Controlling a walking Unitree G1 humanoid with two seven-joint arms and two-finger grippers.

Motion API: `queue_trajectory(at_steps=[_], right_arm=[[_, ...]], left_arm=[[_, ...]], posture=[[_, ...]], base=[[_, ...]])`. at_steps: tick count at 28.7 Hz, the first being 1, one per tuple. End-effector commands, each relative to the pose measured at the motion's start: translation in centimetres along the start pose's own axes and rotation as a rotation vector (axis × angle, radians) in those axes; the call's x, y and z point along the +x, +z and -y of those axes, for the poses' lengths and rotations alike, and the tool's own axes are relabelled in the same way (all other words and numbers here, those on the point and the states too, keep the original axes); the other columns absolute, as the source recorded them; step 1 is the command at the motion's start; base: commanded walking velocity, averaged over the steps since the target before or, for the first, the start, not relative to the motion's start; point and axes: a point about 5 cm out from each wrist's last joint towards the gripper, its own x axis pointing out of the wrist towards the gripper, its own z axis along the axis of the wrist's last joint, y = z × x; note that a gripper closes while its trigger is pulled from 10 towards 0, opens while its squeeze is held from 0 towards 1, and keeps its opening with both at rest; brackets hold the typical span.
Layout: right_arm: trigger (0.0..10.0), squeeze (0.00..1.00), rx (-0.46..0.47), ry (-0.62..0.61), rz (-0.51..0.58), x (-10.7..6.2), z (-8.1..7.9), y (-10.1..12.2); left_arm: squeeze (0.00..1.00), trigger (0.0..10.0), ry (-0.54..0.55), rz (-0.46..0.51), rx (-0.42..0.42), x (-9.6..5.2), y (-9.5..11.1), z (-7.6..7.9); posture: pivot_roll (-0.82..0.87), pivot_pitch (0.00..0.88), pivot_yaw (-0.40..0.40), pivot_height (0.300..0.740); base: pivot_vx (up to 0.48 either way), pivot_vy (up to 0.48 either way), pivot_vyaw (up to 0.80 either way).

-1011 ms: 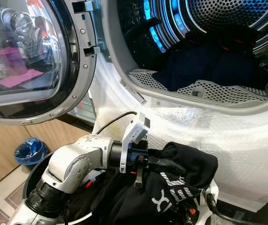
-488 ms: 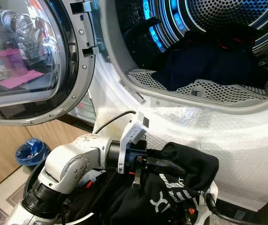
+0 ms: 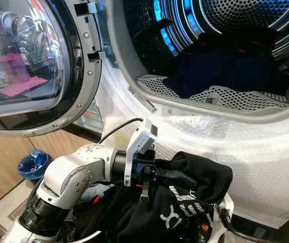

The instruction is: Clothes washing

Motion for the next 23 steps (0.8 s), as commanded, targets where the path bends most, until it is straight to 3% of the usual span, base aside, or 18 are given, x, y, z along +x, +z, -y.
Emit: queue_trajectory(at_steps=[1,7,12,16,20,23], right_arm=[[0.0,0.0,-0.022,0.024,0.017,0.4,0.0,0.4],[0.0,0.0,-0.028,0.032,0.028,0.9,0.3,0.2],[0.0,0.0,-0.03,0.036,0.04,1.2,0.5,0.0],[0.0,0.0,-0.031,0.044,0.052,1.5,0.5,-0.1],[0.0,0.0,-0.033,0.039,0.058,1.3,0.6,-0.2],[0.0,0.0,-0.039,0.031,0.067,1.0,0.5,-0.2]], left_arm=[[1.0,10.0,0.014,0.008,0.011,-0.8,0.5,0.3],[1.0,10.0,0.054,-0.012,0.03,-3.1,1.6,1.1],[1.0,10.0,0.062,-0.021,0.024,-4.2,1.9,1.8],[1.0,10.0,0.128,-0.027,0.038,-6.1,2.9,2.2],[1.0,10.0,0.302,-0.096,0.056,-9.5,3.3,2.5],[1.0,10.0,0.496,-0.154,0.022,-12.6,1.9,2.4]], posture=[[-0.01,0.0,0.138,0.74],[0.01,0.0,0.154,0.74],[0.02,0.0,0.158,0.74],[0.03,0.0,0.165,0.74],[0.03,0.0,0.177,0.74],[0.04,0.0,0.179,0.74]], base=[[0.0,0.0,0.0],[0.0,0.0,0.0],[0.0,0.0,0.0],[0.0,0.0,0.0],[0.0,0.0,0.0],[0.0,0.0,0.0]])
